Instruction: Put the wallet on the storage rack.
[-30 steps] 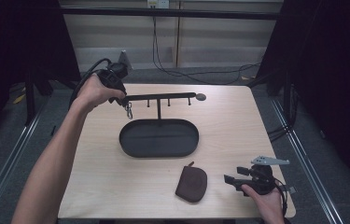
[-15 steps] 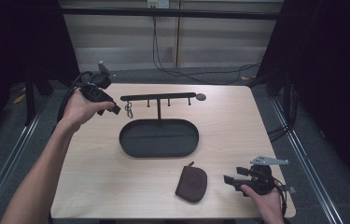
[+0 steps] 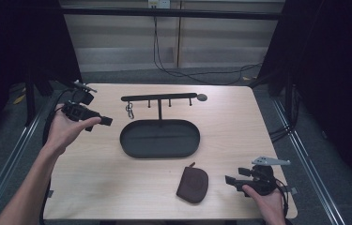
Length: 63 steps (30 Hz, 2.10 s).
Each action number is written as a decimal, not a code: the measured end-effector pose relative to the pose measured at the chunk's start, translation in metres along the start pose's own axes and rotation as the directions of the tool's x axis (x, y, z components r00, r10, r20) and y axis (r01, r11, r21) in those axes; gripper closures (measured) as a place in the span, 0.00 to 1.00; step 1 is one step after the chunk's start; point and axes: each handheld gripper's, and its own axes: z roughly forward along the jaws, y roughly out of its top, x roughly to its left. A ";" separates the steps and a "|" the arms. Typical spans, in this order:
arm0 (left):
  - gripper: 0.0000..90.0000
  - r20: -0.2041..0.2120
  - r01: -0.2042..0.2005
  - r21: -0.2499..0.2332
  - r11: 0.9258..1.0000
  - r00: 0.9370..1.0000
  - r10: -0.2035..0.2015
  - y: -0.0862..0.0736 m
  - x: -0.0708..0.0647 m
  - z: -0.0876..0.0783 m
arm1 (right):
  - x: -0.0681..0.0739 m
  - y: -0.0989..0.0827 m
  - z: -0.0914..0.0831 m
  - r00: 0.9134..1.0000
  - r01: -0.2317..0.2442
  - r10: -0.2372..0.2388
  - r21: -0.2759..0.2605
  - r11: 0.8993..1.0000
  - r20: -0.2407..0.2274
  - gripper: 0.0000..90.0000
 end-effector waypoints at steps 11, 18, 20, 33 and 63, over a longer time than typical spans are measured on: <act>0.29 -0.021 0.035 -0.068 0.997 0.999 -0.037 -0.046 0.004 0.017 | 0.001 0.002 0.002 1.000 -0.009 0.010 0.032 0.999 -0.017 0.28; 0.23 0.007 0.021 -0.131 0.991 1.000 -0.020 -0.072 -0.004 0.012 | 0.001 0.003 0.000 0.999 -0.015 0.016 0.033 0.999 -0.031 0.27; 0.19 0.051 0.034 -0.156 0.987 0.998 -0.027 -0.084 -0.007 0.015 | 0.000 0.002 0.000 0.999 -0.013 0.014 0.031 0.999 -0.041 0.27; 0.25 0.068 -0.015 -0.143 0.990 0.997 0.025 -0.138 -0.035 0.037 | 0.012 0.007 0.004 0.995 0.001 0.008 0.086 0.996 -0.096 0.28; 0.22 0.117 0.002 -0.159 0.987 0.993 0.017 -0.198 -0.049 0.037 | 0.047 0.069 0.042 0.987 0.153 -0.121 0.361 0.920 -0.110 0.24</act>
